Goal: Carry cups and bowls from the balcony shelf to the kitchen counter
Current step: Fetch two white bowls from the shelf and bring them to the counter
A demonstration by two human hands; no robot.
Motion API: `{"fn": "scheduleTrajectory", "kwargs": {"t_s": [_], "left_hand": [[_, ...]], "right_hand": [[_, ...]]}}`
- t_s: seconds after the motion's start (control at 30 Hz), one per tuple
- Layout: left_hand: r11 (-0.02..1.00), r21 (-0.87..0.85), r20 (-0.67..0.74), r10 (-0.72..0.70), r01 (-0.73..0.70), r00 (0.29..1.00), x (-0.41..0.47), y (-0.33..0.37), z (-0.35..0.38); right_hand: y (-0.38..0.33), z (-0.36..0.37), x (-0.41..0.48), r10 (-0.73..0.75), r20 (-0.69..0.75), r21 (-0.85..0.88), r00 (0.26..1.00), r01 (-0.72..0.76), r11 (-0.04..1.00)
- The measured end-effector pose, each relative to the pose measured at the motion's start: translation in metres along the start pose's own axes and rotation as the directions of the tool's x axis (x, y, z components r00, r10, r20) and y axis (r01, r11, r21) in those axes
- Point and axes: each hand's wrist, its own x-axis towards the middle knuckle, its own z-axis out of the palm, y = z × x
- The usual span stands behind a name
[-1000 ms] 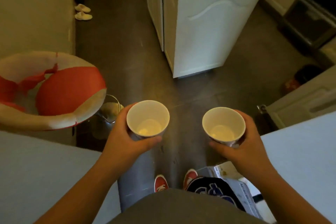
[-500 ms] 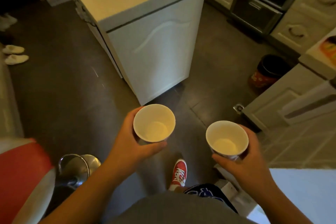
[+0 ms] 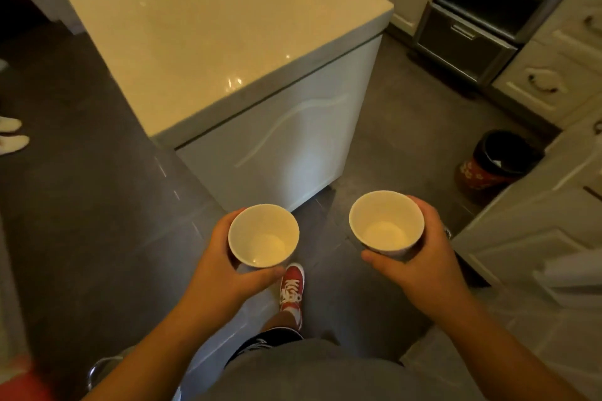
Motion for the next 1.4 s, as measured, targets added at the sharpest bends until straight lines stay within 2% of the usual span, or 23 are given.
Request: {"fn": "scheduleTrajectory", "kwargs": {"t_s": [0.17, 0.3, 0.5, 0.67, 0.8, 0.9, 1.1, 1.23, 1.4], "left_hand": [[0.997, -0.013, 0.16, 0.076, -0.075, 0.984, 0.109, 0.026, 0.004], [0.987, 0.009, 0.308, 0.148, -0.159, 0.94, 0.187, 0.053, 0.036], [0.975, -0.016, 0.504, 0.2, -0.222, 0.84, 0.27, 0.104, 0.132], [0.967, -0.021, 0.603, 0.214, -0.253, 0.769, 0.327, 0.138, 0.231], [0.964, -0.016, 0.613, 0.218, -0.264, 0.76, 0.368, 0.167, 0.301], [0.974, 0.018, 0.579, 0.176, -0.228, 0.796, 0.392, 0.189, 0.333], [0.986, 0.089, 0.476, 0.083, -0.142, 0.875, 0.439, 0.212, 0.356], [0.994, 0.097, 0.397, 0.01, -0.053, 0.918, 0.48, 0.218, 0.365], [0.995, 0.088, 0.316, 0.02, -0.05, 0.948, 0.557, 0.223, 0.383]], "right_hand": [[-0.007, -0.007, 0.068, 0.047, -0.124, -0.026, 0.991, -0.051, 0.998], [-0.01, -0.038, 0.094, 0.139, -0.255, -0.01, 0.957, -0.146, 0.989], [0.021, -0.096, 0.116, 0.292, -0.444, 0.107, 0.847, -0.273, 0.956], [0.063, -0.155, 0.148, 0.343, -0.544, 0.162, 0.766, -0.305, 0.938], [0.094, -0.212, 0.193, 0.35, -0.525, 0.171, 0.776, -0.307, 0.936], [0.11, -0.254, 0.237, 0.329, -0.479, 0.145, 0.814, -0.296, 0.944], [0.12, -0.307, 0.352, 0.271, -0.351, 0.096, 0.896, -0.254, 0.963], [0.125, -0.321, 0.434, 0.233, -0.294, 0.096, 0.927, -0.214, 0.972], [0.131, -0.327, 0.54, 0.179, -0.237, 0.042, 0.955, -0.174, 0.984]]}}
